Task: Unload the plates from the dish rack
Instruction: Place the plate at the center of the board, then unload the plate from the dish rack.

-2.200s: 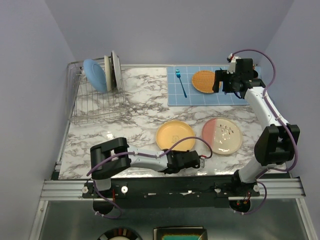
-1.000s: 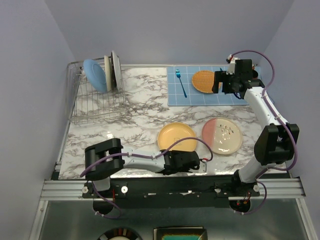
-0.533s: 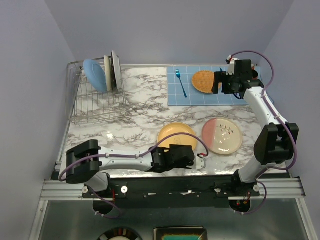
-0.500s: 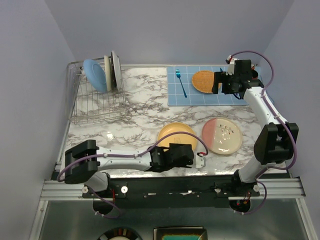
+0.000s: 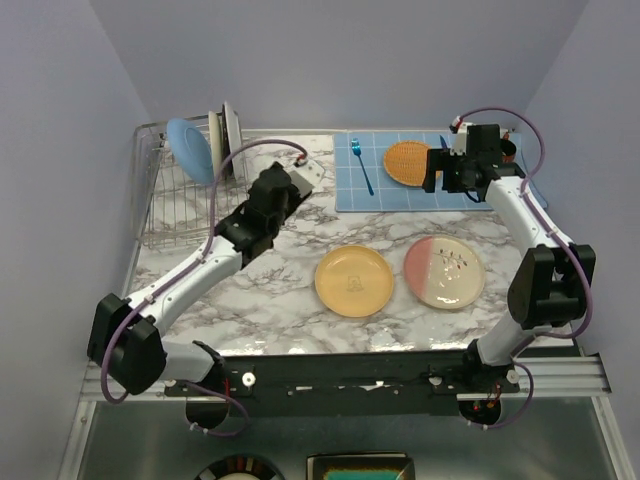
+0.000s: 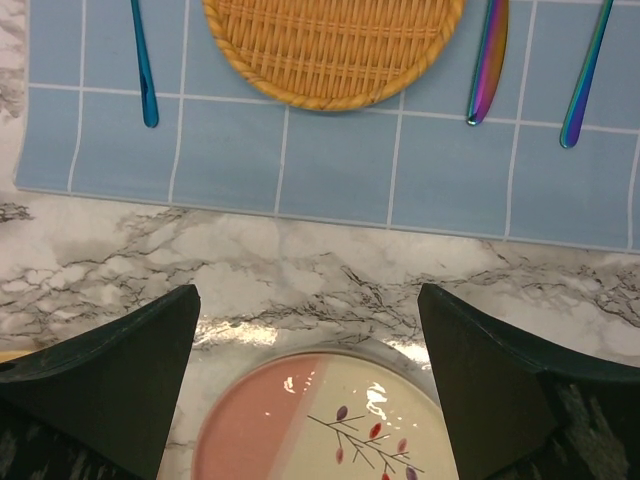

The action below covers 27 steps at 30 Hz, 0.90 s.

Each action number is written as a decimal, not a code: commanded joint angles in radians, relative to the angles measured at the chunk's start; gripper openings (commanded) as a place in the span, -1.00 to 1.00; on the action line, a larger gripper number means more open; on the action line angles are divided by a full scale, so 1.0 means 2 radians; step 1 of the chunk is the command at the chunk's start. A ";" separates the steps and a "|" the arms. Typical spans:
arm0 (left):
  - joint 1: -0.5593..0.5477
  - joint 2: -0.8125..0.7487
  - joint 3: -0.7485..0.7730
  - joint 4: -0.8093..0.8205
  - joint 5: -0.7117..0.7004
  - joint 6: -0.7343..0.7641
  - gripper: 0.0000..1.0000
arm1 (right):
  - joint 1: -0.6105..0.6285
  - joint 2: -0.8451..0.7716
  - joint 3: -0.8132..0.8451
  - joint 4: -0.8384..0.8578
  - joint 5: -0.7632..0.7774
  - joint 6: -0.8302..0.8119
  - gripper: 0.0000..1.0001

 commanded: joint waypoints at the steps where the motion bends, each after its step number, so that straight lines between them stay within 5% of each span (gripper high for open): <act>1: 0.083 -0.016 0.024 0.044 0.022 -0.028 0.25 | -0.002 -0.031 -0.013 0.017 -0.016 -0.017 0.99; 14: 0.356 0.038 0.074 0.070 0.176 -0.176 0.22 | -0.002 -0.030 -0.018 0.014 -0.025 -0.024 0.99; 27: 0.471 0.123 0.125 0.052 0.360 -0.266 0.23 | -0.002 -0.022 -0.019 0.010 -0.043 -0.024 0.99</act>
